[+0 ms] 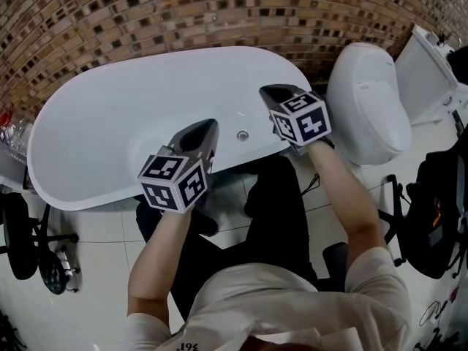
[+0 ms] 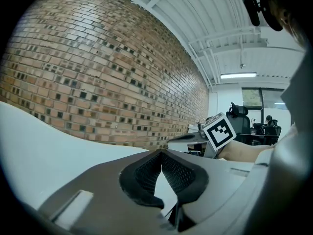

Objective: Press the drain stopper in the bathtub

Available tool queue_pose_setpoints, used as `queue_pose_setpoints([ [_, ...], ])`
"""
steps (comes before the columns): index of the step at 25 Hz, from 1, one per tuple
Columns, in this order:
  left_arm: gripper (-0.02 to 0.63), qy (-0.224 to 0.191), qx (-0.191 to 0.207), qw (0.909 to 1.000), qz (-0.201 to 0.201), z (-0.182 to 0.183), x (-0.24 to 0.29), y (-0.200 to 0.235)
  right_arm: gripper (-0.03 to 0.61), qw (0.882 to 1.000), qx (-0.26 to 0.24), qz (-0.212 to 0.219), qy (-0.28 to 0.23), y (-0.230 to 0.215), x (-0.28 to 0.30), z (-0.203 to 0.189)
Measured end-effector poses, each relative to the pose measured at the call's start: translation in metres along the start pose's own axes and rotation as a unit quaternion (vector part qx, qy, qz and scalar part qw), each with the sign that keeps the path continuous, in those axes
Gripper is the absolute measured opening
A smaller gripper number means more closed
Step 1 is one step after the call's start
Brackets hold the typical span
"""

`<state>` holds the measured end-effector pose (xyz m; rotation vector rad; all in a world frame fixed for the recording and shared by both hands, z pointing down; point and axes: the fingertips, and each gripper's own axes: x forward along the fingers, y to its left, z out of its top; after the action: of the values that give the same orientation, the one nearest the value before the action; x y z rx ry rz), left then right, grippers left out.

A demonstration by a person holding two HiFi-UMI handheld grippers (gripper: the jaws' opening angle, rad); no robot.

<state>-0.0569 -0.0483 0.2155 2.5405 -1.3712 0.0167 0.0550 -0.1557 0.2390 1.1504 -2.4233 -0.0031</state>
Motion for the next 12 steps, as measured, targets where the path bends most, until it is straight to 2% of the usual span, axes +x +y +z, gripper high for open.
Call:
queue_pose_setpoints([
  [8,0.005,-0.026,0.018,0.9994,0.014,0.017,-0.023,-0.008,0.012,0.999,-0.005,-0.006,-0.042,0.023,-0.031,0.023],
  [12,0.005,-0.042,0.014,0.9989,0.016,0.027,-0.034,-0.012,0.012,0.998,-0.003,0.001,-0.056,0.035,-0.045,0.035],
])
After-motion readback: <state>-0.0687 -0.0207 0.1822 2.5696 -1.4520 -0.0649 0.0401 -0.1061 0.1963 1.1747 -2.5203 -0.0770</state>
